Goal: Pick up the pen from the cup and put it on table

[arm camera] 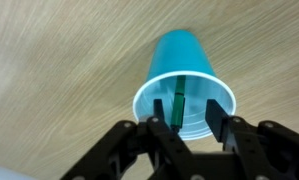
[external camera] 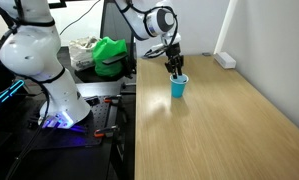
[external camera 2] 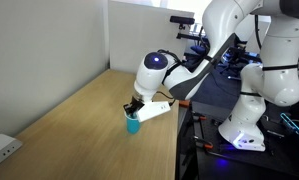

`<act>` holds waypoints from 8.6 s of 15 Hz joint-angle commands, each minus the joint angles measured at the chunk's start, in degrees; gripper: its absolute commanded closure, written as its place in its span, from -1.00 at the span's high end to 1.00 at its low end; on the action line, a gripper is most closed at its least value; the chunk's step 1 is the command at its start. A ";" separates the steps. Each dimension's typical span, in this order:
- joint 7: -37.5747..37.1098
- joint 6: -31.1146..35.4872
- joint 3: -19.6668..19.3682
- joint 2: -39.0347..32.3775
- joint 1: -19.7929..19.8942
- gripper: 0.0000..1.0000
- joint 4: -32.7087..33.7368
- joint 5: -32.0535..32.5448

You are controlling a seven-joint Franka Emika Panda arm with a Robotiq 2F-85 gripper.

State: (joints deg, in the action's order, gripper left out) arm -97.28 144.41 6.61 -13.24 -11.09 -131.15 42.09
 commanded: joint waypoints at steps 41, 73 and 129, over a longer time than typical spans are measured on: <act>1.97 4.60 -4.81 -5.18 -0.67 -0.16 3.65 -0.42; -5.07 -4.48 -4.55 -0.49 -6.56 -0.93 1.87 1.96; -35.54 28.96 -14.97 14.81 15.56 -0.93 -16.39 5.44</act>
State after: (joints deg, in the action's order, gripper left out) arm -136.23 168.31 -6.52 6.17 4.16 -149.76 50.33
